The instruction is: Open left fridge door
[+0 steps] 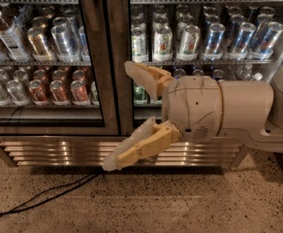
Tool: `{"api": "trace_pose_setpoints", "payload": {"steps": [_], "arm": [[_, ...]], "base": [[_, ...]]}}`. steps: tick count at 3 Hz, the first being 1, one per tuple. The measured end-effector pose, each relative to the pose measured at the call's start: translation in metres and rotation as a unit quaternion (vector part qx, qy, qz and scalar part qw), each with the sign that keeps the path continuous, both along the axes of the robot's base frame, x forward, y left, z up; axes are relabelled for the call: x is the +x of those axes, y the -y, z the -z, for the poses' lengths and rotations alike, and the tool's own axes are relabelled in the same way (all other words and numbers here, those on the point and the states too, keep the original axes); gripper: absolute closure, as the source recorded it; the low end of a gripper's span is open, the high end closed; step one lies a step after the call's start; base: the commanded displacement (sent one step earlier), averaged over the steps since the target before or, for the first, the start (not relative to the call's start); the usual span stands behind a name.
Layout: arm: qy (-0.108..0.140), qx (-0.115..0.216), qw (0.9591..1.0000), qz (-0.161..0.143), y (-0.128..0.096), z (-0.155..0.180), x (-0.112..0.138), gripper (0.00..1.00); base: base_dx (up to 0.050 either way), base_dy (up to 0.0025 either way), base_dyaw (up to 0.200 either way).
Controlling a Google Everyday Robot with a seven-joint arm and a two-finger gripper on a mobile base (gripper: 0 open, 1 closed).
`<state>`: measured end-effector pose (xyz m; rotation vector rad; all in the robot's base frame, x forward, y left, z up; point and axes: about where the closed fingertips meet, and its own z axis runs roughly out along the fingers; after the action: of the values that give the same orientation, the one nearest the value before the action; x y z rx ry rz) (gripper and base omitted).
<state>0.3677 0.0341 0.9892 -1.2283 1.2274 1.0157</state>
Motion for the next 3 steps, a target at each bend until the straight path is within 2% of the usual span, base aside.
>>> {"api": "trace_pose_setpoints", "payload": {"steps": [1, 2, 3], "arm": [[-0.006, 0.045, 0.9985, 0.033, 0.011, -0.028, 0.038, 0.0], [-0.005, 0.069, 0.9945, 0.079, 0.017, -0.062, 0.084, 0.0], [-0.012, 0.062, 0.9933, 0.097, 0.007, -0.072, 0.114, 0.0]], "base": [[0.0, 0.0, 0.0], [0.0, 0.0, 0.0], [0.0, 0.0, 0.0]]}}
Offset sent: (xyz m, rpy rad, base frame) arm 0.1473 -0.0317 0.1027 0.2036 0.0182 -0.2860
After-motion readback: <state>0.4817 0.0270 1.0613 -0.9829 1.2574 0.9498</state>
